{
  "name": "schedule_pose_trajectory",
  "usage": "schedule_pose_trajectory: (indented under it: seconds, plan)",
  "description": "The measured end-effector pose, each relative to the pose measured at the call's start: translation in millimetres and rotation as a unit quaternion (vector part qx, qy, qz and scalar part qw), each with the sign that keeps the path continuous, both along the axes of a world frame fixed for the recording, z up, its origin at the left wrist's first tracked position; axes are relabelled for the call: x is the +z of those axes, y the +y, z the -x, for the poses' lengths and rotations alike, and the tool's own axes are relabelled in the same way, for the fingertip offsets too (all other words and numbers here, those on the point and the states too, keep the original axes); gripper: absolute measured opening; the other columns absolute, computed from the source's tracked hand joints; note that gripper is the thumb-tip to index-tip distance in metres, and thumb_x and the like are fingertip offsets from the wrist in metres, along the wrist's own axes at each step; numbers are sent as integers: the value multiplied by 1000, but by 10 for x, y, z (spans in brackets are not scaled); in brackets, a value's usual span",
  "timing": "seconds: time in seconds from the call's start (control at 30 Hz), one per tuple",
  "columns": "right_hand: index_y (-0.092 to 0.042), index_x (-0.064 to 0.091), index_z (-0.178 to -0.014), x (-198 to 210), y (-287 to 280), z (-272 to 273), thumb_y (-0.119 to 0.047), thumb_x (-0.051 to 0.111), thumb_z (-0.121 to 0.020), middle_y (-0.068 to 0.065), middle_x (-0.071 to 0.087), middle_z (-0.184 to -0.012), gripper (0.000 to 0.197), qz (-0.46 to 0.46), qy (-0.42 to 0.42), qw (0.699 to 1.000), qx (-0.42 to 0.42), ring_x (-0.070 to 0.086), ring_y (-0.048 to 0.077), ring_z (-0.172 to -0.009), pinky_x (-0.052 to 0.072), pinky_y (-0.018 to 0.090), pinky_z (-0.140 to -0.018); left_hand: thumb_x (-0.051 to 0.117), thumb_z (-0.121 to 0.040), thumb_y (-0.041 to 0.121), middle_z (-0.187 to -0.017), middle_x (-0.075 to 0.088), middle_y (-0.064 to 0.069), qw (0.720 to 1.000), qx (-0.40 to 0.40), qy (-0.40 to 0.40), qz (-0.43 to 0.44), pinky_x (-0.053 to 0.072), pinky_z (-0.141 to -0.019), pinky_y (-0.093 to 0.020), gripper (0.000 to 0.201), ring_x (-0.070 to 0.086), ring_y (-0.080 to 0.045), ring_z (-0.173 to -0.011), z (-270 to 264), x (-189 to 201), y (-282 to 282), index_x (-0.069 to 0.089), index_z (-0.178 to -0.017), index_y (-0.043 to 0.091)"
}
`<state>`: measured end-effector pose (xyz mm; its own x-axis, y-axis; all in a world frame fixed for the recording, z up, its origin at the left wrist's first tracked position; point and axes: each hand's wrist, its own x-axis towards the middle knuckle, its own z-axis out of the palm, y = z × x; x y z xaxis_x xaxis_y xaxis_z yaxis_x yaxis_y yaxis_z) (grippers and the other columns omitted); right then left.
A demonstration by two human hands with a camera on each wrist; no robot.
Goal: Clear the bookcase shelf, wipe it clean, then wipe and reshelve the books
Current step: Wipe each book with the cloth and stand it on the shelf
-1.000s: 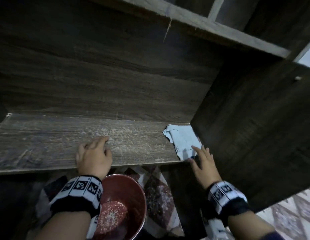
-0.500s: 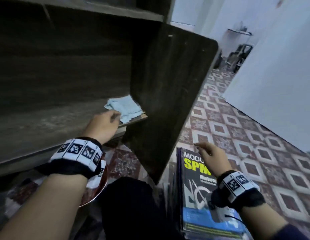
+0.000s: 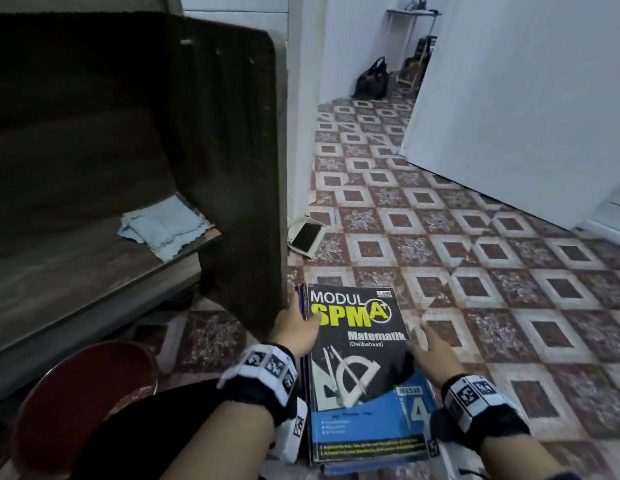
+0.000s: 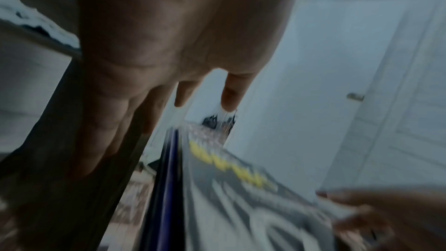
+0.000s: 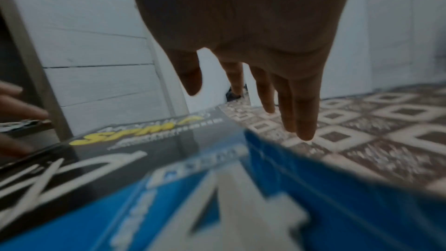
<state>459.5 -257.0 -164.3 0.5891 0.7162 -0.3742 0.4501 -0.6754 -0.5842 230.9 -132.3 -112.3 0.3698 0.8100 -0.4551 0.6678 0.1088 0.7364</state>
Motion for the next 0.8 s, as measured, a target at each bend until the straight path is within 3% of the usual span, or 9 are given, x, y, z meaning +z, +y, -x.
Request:
schedule_pose_trajectory:
  seconds: [0.13, 0.27, 0.4, 0.5, 0.6, 0.7, 0.8]
  plan:
    - [-27, 11, -154, -271, 27, -92, -34, 51, -98, 4, 20, -159, 70, -19, 128, 991, -17, 25, 26, -144, 21, 41, -117, 42, -101, 41, -163, 3, -8, 997, 37, 7, 62, 24, -115, -41, 78, 19, -29, -147, -134, -537, -133, -15, -153, 29]
    - [-29, 8, -154, -388, 54, -142, -19, 53, -98, -2, 26, -156, 73, -25, 167, 985, 31, 34, 19, -138, 28, 34, -112, 41, -103, 32, -163, -5, 0, 991, 58, -91, 75, 13, -119, -42, 78, 8, -24, -149, -166, -757, -195, -22, -148, 37]
    - [-27, 1, -153, -404, 42, -101, -17, 50, -99, -1, 16, -159, 73, -28, 182, 982, 35, 22, 20, -144, 20, 38, -118, 39, -103, 29, -162, -4, 3, 984, 71, -148, 68, 10, -119, -39, 74, 5, -20, -149, -176, -794, -206, -18, -149, 38]
    - [-23, 0, -154, -369, 28, -43, -17, 45, -101, 1, 16, -159, 70, -30, 165, 984, 51, 20, 21, -145, 19, 34, -116, 38, -104, 28, -163, 0, 4, 982, 79, -161, 60, 10, -119, -37, 71, 7, -18, -149, -167, -817, -214, -15, -150, 38]
    - [-25, 6, -153, -308, -12, -36, -10, 49, -98, 2, 26, -155, 71, -55, 157, 985, 40, 30, 19, -139, 27, 30, -111, 38, -104, 24, -162, 4, 5, 980, 85, -171, 46, 11, -118, -33, 69, 10, -16, -148, -191, -798, -252, -11, -151, 38]
    - [-28, 11, -153, -300, -68, -80, -3, 60, -91, 2, 36, -150, 83, -66, 163, 984, 23, 44, 15, -123, 41, 27, -99, 38, -104, 20, -161, 8, 6, 979, 88, -182, 20, 11, -112, -24, 68, 11, -15, -148, -228, -765, -308, -7, -152, 36]
    - [-27, 15, -153, -287, -67, -109, 5, 64, -86, 4, 41, -148, 89, -74, 146, 987, 11, 50, 21, -124, 47, 36, -101, 41, -103, 18, -160, 12, 6, 978, 92, -189, 1, 13, -112, -24, 69, 13, -14, -147, -253, -727, -358, -4, -152, 37]
